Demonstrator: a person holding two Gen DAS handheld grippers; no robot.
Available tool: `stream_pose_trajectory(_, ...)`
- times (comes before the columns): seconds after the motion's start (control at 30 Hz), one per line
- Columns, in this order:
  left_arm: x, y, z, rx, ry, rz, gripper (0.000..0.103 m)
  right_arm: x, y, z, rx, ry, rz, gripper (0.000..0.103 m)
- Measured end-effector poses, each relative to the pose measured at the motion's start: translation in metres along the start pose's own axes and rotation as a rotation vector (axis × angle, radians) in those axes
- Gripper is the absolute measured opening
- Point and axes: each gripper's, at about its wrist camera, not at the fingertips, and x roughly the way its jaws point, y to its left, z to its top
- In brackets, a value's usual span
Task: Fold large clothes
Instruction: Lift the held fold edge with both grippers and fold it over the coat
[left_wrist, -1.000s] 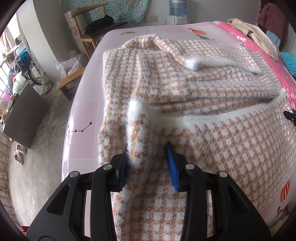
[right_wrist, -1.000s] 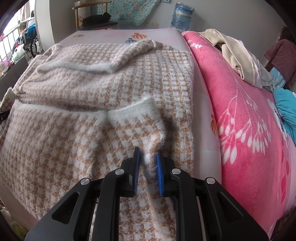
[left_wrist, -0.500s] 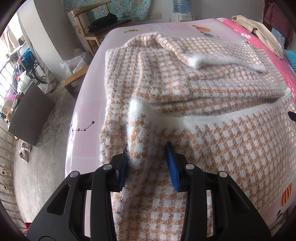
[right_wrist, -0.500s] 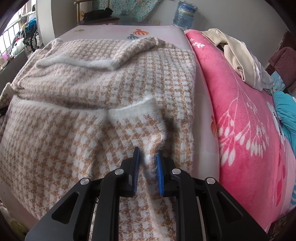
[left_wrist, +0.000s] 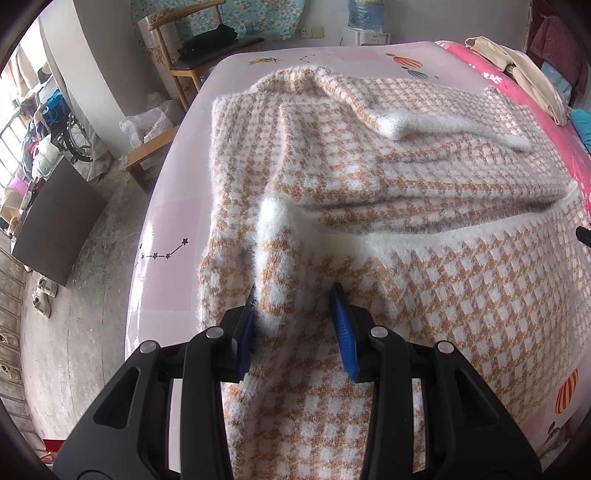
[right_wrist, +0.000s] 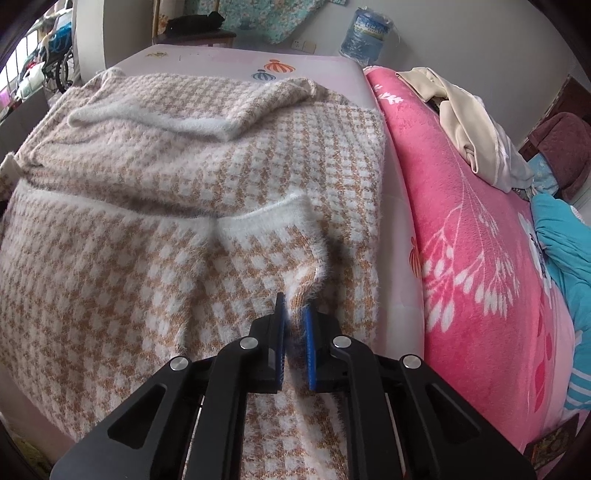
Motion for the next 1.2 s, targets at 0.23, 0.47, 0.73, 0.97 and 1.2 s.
stream_pose_trajectory(0.23,-0.026,0.009,-0.018,-0.05,-0.109,-0.044,0.009,-0.038,-0.006,-0.005,0.035,-0.088,-0.016,0.008)
stream_pose_trajectory(0.47,-0.106,0.01,-0.016,-0.011,-0.323,-0.045,0.007,-0.098,-0.028,0.001,0.126,-0.233,0.0,0.007)
stream_pose_trajectory(0.73,-0.127,0.012,0.076,0.043,-0.475,-0.02,0.007,-0.105,-0.053,0.09,0.098,-0.411,-0.008,0.007)
stream_pose_trajectory(0.97,-0.049,0.032,0.188,-0.018,-0.374,-0.063,0.007,-0.024,-0.081,0.188,0.171,-0.367,0.091,0.007)
stream_pose_trajectory(1.2,0.067,0.043,0.21,-0.1,-0.116,-0.087,0.021,0.115,-0.073,0.215,0.183,-0.047,0.217,0.022)
